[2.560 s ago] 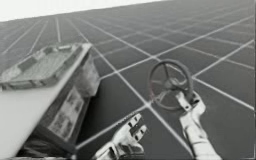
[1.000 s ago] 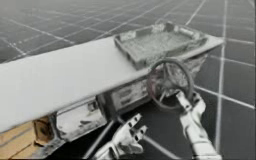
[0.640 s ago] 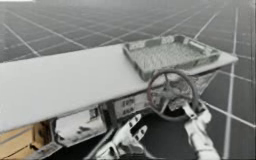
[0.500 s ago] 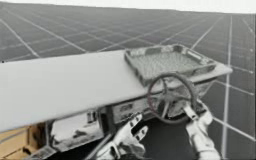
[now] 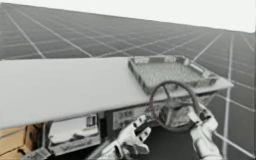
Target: Pick up and drop off the object
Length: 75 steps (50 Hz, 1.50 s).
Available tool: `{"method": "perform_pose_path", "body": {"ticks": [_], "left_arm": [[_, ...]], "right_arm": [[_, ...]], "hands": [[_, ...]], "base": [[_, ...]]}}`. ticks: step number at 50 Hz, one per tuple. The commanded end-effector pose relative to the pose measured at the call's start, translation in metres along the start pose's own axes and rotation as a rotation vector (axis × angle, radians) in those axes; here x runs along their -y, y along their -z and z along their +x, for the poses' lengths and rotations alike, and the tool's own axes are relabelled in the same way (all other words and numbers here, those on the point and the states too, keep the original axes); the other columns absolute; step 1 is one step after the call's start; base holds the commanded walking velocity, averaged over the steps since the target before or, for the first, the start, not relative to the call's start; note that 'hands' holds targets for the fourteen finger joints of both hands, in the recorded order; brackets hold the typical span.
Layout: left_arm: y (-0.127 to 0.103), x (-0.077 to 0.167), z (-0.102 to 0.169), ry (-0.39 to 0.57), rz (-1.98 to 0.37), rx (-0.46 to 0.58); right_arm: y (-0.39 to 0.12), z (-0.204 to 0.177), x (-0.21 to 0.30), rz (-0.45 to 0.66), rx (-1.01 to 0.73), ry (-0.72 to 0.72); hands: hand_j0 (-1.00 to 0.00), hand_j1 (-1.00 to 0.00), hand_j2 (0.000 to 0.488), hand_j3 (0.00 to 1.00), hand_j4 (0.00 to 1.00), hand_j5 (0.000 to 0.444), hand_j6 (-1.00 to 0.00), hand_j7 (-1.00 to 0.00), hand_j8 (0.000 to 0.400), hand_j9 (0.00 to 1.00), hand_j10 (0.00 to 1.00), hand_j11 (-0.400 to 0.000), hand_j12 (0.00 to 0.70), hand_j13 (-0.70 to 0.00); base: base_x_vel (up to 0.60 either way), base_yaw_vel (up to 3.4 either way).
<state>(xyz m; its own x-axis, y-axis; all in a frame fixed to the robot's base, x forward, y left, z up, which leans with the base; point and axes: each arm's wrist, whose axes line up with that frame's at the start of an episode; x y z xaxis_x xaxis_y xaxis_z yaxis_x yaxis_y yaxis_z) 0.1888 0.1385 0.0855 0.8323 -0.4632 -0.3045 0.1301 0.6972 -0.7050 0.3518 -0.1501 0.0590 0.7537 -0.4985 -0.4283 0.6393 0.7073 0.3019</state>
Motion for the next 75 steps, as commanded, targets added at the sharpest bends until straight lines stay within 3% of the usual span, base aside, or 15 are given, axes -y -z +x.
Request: {"method": "perform_pose_path", "body": {"ticks": [1,75], "left_arm": [[-0.0031,0.0008,-0.0069,-0.011,0.008,0.031],[-0.0031,0.0008,-0.0069,-0.011,0.008,0.031]], "right_arm": [[-0.0200,-0.0166,-0.0471,0.115,0.054,-0.170],[-0.0200,-0.0166,-0.0471,0.115,0.054,-0.170]], "hands": [[0.00,0.00,0.000,1.00,1.00,0.000,0.00,0.00,0.000,1.00,1.00,-0.400,0.000,-0.700],[0.00,0.00,0.000,1.00,1.00,0.000,0.00,0.00,0.000,1.00,1.00,-0.400,0.000,-0.700]], "base": [[0.17,1.02],[0.16,1.11]]}}
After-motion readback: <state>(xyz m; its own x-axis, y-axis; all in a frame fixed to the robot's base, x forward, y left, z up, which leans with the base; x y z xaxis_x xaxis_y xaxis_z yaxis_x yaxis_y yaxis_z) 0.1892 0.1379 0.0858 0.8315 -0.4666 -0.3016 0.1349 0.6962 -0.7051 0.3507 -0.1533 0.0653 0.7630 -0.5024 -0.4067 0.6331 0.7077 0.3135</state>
